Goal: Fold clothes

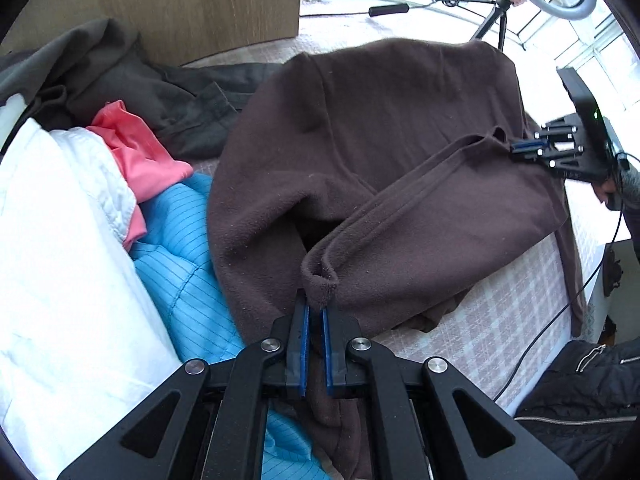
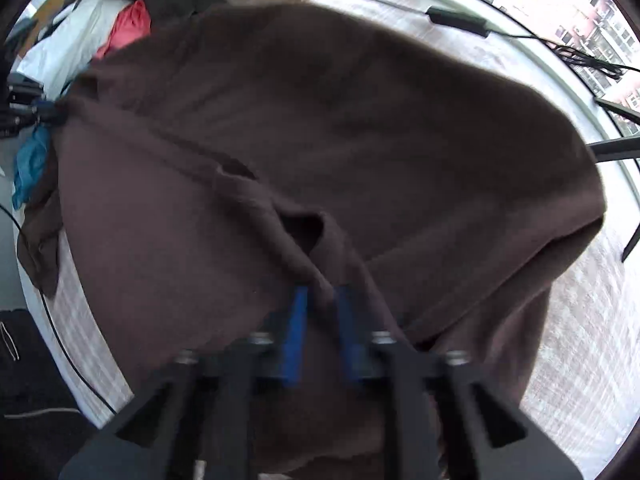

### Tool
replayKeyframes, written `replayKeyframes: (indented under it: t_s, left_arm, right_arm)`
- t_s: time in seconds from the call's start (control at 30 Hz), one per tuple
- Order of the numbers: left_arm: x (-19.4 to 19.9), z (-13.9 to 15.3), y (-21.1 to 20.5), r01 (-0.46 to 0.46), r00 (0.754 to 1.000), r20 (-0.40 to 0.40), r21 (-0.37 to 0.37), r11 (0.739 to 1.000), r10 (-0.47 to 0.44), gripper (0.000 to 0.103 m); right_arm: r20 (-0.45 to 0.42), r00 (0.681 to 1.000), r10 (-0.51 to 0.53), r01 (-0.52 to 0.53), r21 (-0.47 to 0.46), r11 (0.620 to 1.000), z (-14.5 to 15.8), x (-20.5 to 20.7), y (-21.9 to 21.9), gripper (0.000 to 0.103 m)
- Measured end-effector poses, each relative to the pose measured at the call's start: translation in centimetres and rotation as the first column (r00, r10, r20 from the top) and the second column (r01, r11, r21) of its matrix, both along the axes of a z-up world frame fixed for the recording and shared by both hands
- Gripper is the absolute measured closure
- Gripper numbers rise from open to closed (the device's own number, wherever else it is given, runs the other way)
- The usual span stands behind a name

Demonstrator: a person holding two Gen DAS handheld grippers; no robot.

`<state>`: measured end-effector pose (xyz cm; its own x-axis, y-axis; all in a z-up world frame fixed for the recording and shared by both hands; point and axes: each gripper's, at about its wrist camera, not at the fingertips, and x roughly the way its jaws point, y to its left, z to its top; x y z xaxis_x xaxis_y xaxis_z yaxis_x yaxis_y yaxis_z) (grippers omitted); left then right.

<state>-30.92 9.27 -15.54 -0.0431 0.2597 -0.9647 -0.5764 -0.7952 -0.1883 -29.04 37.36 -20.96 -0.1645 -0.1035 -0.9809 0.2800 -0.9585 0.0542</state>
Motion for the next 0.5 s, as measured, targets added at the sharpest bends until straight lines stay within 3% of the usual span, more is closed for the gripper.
replayKeyframes:
  t_s: [0.1,0.2,0.37,0.5]
  left_arm:
    - [0.2,0.0,0.1,0.006,1.0,-0.002,0.001,1.0,-0.006,0.098]
    - [0.2,-0.1,0.2,0.006,1.0,-0.001,0.004,1.0,-0.006,0.098]
    - [0.4,-0.1,0.4,0.016,1.0,-0.002,0.012,1.0,-0.016,0.098]
    - [0.3,0.1,0.4,0.01,1.0,-0.004,0.025,1.0,-0.01,0.098]
  right_arm:
    - [-0.063,0.998,-0.003,0.003,-0.01,1.0,2.2,0.7,-0.5,0.095]
    - [-0.069,0.998,-0.016,0.014,-0.036,0.999,3.6,1.4,-0.9,0.095]
    - [-0.127,0.992,-0.026,0.028,0.014,1.0,5.1,2.5,-2.2,0.095]
    - [-0.05,0.997,-0.061,0.061,-0.002,0.998,4.7,3.0,-1.0,0.095]
